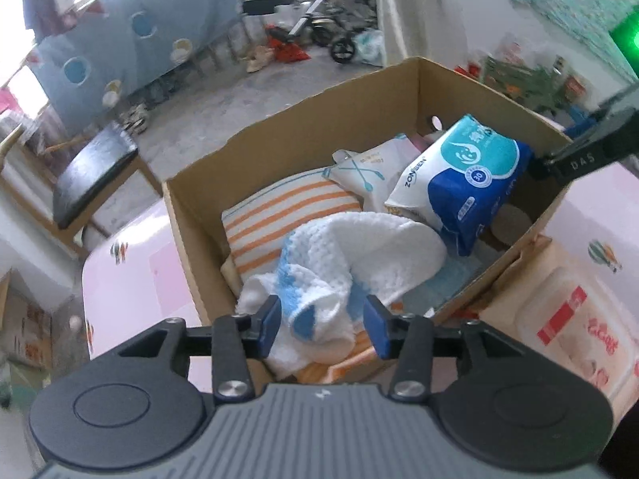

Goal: Organize soft objects

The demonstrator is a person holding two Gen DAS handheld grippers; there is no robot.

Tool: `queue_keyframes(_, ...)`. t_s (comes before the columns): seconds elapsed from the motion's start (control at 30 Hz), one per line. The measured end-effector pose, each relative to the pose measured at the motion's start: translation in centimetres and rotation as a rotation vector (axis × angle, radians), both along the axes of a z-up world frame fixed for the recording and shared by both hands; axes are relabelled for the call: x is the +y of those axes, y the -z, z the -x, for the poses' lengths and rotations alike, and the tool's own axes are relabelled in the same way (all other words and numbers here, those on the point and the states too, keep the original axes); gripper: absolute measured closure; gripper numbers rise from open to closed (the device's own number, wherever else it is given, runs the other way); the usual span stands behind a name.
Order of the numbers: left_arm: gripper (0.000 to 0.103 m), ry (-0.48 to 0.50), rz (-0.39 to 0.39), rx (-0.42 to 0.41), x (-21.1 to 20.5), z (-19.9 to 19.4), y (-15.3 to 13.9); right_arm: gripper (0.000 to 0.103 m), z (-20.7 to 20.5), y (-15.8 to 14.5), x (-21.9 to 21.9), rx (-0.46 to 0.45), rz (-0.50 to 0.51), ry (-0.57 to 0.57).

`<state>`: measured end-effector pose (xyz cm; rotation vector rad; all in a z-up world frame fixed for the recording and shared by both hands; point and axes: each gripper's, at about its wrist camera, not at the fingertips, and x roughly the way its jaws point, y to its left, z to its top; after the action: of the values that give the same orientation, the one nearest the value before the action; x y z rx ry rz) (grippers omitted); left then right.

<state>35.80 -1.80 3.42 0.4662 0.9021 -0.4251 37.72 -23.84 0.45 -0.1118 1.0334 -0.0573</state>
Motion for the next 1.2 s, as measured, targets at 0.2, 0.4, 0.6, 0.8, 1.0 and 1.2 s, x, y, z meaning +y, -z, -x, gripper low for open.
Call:
queue_keyframes(0.2,0.047,0.180,-0.086,-0.028,-0.6,-2.6,-0.5,0.036,0.6,-0.1,-0.5,-0.065,0.003,-0.062)
queue_keyframes(0.4,0.051,0.360,-0.196,0.184,-3.5,-5.7,2.3,0.036,0.8,-0.9,-0.9,-0.100,0.013,-0.124)
queue_keyframes(0.6,0.087,0.323,-0.269,0.308,-4.2,-9.1,4.0,0.036,2.2,-1.3,-0.9,-0.146,-0.032,-0.142)
queue_keyframes(0.8,0.099,0.408,-0.457,0.149,-4.9,-9.2,4.7,0.035,3.8,-2.5,-1.1,-0.181,-0.042,-0.173)
queue_keyframes(1.0,0.098,0.372,-0.451,-0.081,-5.8,-11.7,3.5,0.035,4.6,-4.6,-0.8,-0.211,-0.027,-0.199)
queue_keyframes(1.2,0.047,0.425,-0.341,0.011,-4.1,-11.1,2.4,0.035,4.4,-7.5,0.1,-0.273,-0.075,-0.234)
